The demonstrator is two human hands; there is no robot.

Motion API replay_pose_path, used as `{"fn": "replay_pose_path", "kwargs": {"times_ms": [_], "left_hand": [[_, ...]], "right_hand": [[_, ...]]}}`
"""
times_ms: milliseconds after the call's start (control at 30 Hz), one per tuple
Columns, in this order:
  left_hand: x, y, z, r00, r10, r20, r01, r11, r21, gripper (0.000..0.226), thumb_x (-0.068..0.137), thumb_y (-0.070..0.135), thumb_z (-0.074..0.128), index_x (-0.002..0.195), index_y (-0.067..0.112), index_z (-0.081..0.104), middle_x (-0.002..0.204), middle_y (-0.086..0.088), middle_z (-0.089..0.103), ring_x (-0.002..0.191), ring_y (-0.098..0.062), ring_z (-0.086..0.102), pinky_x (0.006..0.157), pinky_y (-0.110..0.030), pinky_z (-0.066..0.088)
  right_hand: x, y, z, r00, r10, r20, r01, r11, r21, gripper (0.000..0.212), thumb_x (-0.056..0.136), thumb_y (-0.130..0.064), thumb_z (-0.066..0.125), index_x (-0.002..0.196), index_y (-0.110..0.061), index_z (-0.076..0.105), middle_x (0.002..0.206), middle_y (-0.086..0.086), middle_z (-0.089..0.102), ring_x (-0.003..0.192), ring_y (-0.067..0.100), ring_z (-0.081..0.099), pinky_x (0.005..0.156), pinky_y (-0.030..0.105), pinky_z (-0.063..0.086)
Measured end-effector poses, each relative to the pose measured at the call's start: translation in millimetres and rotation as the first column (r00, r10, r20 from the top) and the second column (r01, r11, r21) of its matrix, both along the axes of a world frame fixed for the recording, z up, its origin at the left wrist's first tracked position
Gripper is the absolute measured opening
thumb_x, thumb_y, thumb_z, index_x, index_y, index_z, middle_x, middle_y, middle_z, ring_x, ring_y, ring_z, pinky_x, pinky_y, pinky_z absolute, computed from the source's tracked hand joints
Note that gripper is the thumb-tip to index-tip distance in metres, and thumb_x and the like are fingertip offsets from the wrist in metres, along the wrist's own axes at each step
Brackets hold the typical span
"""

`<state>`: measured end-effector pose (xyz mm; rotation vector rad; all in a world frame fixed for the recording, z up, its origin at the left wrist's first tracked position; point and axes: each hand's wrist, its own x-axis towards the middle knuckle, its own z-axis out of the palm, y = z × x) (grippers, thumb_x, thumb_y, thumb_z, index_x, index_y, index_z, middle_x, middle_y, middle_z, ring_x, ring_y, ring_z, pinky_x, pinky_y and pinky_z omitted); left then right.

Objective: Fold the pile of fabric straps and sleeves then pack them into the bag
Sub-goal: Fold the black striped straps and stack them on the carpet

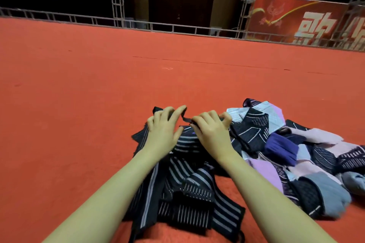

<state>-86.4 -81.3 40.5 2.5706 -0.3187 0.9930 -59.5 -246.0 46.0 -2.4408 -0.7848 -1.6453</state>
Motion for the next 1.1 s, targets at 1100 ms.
{"fn": "replay_pose_path", "kwargs": {"times_ms": [1100], "left_hand": [[29,-47,-12,0.928,-0.074,0.366,-0.040,0.955,0.295,0.008,0.065,0.010,0.070,0.072,0.014,0.072,0.090,-0.003,0.067,0.090,-0.022,0.042,0.075,-0.035,0.024]], "right_hand": [[-15,-113,-12,0.966,-0.230,-0.120,0.252,0.944,0.214,0.025,0.083,-0.018,0.049,0.094,-0.017,0.071,0.081,-0.006,0.069,0.075,0.020,0.063,0.079,0.034,0.021]]}}
